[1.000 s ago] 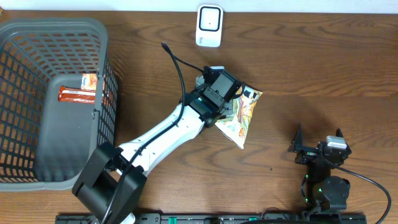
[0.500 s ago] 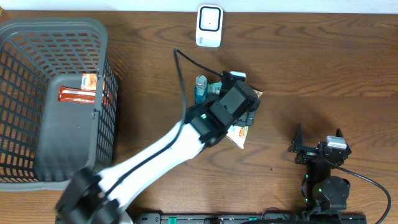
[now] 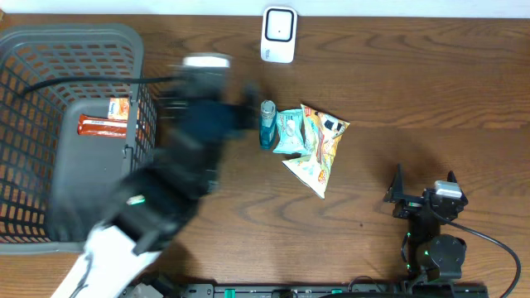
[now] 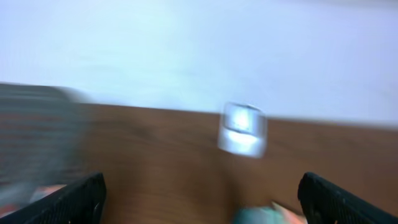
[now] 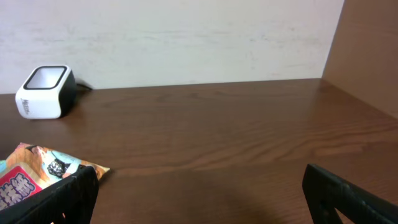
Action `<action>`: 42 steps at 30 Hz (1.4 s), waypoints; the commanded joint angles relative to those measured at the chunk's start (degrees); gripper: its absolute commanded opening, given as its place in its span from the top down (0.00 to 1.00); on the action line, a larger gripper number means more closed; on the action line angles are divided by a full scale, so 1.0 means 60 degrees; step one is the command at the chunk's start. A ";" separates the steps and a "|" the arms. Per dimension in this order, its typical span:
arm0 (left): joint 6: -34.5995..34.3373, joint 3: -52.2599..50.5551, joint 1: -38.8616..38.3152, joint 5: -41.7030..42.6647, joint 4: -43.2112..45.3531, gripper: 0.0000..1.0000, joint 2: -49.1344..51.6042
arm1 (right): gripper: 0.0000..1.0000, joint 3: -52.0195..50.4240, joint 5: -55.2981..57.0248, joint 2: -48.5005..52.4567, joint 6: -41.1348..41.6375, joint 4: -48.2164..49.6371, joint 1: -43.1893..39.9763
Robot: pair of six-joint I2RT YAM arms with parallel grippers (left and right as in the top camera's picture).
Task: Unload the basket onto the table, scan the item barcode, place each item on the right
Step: 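Lower the wipes pack beside the bottle and open the left gripper, then move the left gripper back into the basket toward the red bar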
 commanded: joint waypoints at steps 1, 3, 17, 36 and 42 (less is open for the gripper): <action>-0.0288 0.0291 0.2080 -0.0958 -0.0754 0.02 -0.0703 | 0.01 -0.0011 0.0007 -0.0051 -0.0073 -0.0029 -0.0073; -0.1158 0.0291 0.3362 -0.0831 -0.1508 0.02 -0.0860 | 0.01 -0.0011 0.0011 -0.0051 -0.0073 -0.0029 -0.0073; -0.2936 0.0273 0.9377 0.5424 -0.2958 0.02 0.1552 | 0.01 -0.0011 0.0007 -0.0051 -0.0073 -0.0029 -0.0073; -0.2932 0.0273 0.9610 0.5479 -0.2699 0.01 0.6240 | 0.01 -0.0011 0.0007 -0.0051 -0.0073 -0.0029 -0.0073; -0.2925 0.0270 0.9606 0.5479 -0.2568 0.04 0.6790 | 0.01 -0.0011 0.0007 -0.0051 -0.0073 -0.0029 -0.0073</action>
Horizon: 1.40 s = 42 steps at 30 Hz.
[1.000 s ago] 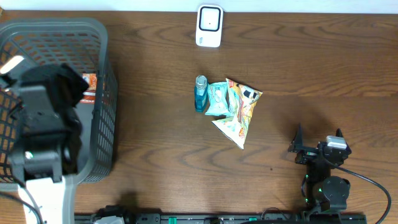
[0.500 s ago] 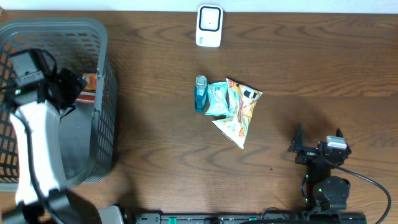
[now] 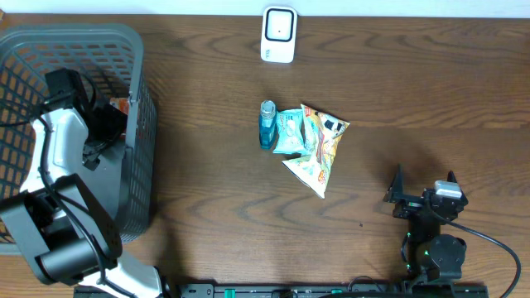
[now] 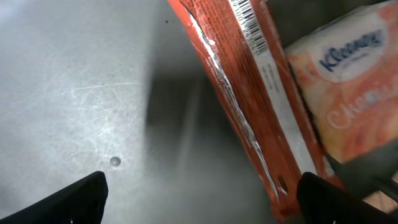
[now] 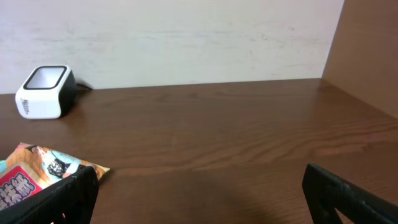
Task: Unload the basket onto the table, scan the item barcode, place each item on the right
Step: 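Move the left gripper back into the basket toward the red bar, then grasp the red snack bar with the left gripper and lift it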
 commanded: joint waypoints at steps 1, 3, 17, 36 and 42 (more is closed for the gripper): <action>-0.0073 0.0138 0.0040 -0.0022 0.0178 0.04 0.0262 | 0.01 -0.0011 0.0007 -0.0051 -0.0073 -0.0029 -0.0073; -0.0069 0.0138 0.0040 -0.0022 0.0295 0.04 0.0328 | 0.01 -0.0011 0.0007 -0.0051 -0.0073 -0.0029 -0.0073; 0.0000 0.0138 0.0040 -0.0022 0.1271 0.04 0.1443 | 0.01 -0.0011 0.0007 -0.0051 -0.0073 -0.0029 -0.0073; 0.1075 -0.0131 0.0022 -0.0182 0.0867 0.93 0.2302 | 0.01 -0.0011 0.0007 -0.0051 -0.0073 -0.0029 -0.0073; 0.1071 -0.0131 0.0022 -0.1851 -0.0018 0.93 0.0969 | 0.01 -0.0011 0.0011 -0.0051 -0.0073 -0.0029 -0.0073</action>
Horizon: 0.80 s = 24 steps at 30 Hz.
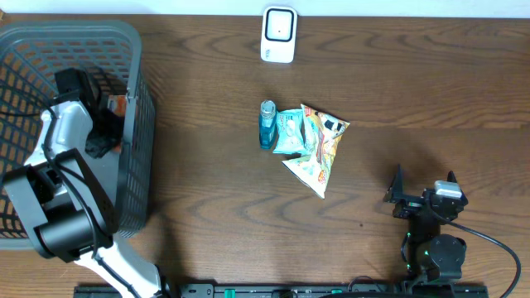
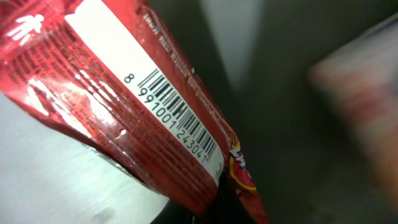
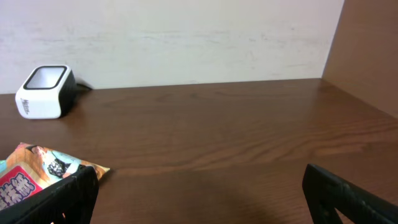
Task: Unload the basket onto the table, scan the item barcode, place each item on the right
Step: 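Grasp the red snack bar with the left gripper and lift it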
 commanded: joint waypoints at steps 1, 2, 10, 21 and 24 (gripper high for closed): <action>0.0197 -0.0441 0.0044 -0.1585 -0.0543 0.93 -0.0831 | 0.01 -0.0011 0.0007 -0.0051 -0.0073 -0.0029 -0.0073; 0.0197 -0.0441 0.0044 -0.1752 -0.0597 0.93 -0.1177 | 0.01 -0.0011 0.0011 -0.0051 -0.0073 -0.0029 -0.0073; -0.0266 -0.0441 0.0044 -0.1880 -0.0488 0.93 -0.5125 | 0.01 -0.0011 0.0007 -0.0051 -0.0073 -0.0029 -0.0073; -0.0226 -0.0441 -0.0087 0.2783 0.0492 0.93 -0.8495 | 0.01 -0.0011 0.0007 -0.0051 -0.0073 -0.0029 -0.0073; 0.0594 -0.0441 -0.0616 0.4983 0.1209 0.93 -0.8969 | 0.01 -0.0011 0.0007 -0.0051 -0.0073 -0.0029 -0.0073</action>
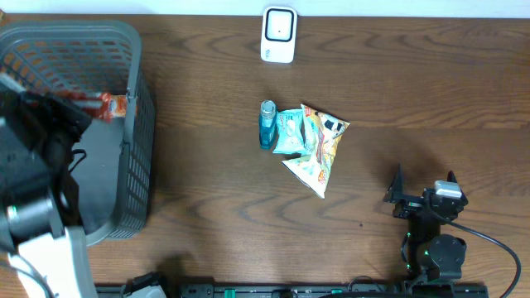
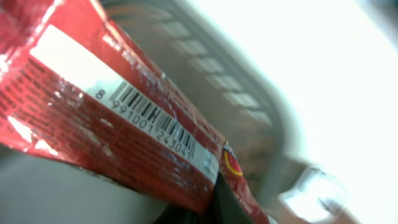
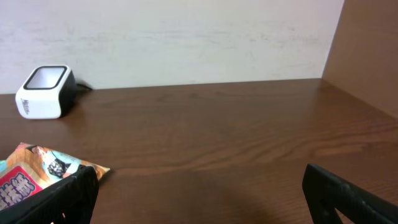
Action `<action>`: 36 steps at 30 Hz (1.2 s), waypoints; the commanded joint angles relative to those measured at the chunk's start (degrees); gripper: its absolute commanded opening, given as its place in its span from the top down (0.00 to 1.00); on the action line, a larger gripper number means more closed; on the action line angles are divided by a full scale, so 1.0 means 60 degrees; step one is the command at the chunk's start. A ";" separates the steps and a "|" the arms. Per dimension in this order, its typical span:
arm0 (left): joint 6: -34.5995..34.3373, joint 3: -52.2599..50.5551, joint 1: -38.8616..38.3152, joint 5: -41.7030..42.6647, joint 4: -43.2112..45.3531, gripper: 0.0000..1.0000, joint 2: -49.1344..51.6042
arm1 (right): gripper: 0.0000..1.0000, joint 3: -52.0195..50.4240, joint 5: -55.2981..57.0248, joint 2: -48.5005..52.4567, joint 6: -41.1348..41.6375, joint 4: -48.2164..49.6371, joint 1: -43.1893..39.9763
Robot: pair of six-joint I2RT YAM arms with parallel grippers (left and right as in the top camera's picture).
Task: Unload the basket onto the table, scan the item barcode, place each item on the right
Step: 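Grasp the red snack bar with the left gripper and lift it, then carry the red bar with the left gripper toward the scanner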
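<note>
A long red snack packet (image 2: 124, 118) with a white barcode strip fills the left wrist view. My left gripper (image 2: 214, 202) is shut on it, one dark finger showing at the packet's lower edge. From overhead the packet (image 1: 83, 98) hangs above the grey basket (image 1: 137, 149), held by the blurred left gripper (image 1: 70, 112). The white scanner (image 1: 279, 35) stands at the table's far edge, also seen as a scanner (image 3: 45, 91) in the right wrist view. My right gripper (image 1: 422, 197) rests open at the front right, its fingers (image 3: 68, 199) wide apart around nothing.
An orange tissue pack (image 1: 118, 106) lies in the basket against its right wall. A teal bottle (image 1: 267, 124) and several snack bags (image 1: 315, 145) lie mid-table. A snack bag (image 3: 43, 171) sits left of the right gripper.
My left gripper, low inside the basket and shut on the red packet, now holds it raised, with the basket wall and bright background behind it. The right arm has not moved.
My left arm was blurred over the table between basket and scanner, fingers open and empty. Then it was open inside the basket over the red packet beside the tissue pack. Then it was shut on the packet, and now holds it raised above the basket floor.
</note>
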 commanded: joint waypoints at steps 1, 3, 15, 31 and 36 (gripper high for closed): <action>0.1191 0.0098 -0.0790 0.3832 0.0576 0.93 -0.0630 | 0.01 -0.0011 0.0007 -0.0051 -0.0073 -0.0029 -0.0073; 0.1872 0.0095 -0.1512 0.4116 0.0503 0.93 -0.0783 | 0.01 -0.0011 0.0007 -0.0051 -0.0073 -0.0029 -0.0073; 0.2386 -0.1836 -0.6725 0.1311 -0.0357 0.93 0.0754 | 0.01 -0.0011 0.0007 -0.0051 -0.0073 -0.0033 -0.0073; -0.7588 -0.2601 -0.9541 -0.2473 0.1945 0.93 0.5778 | 0.01 -0.0011 0.0007 -0.0051 -0.0073 -0.0029 -0.0073; -0.7431 -0.2561 -0.9919 -0.2725 0.2113 0.87 0.5697 | 0.01 -0.0011 0.0007 -0.0051 -0.0073 -0.0029 -0.0073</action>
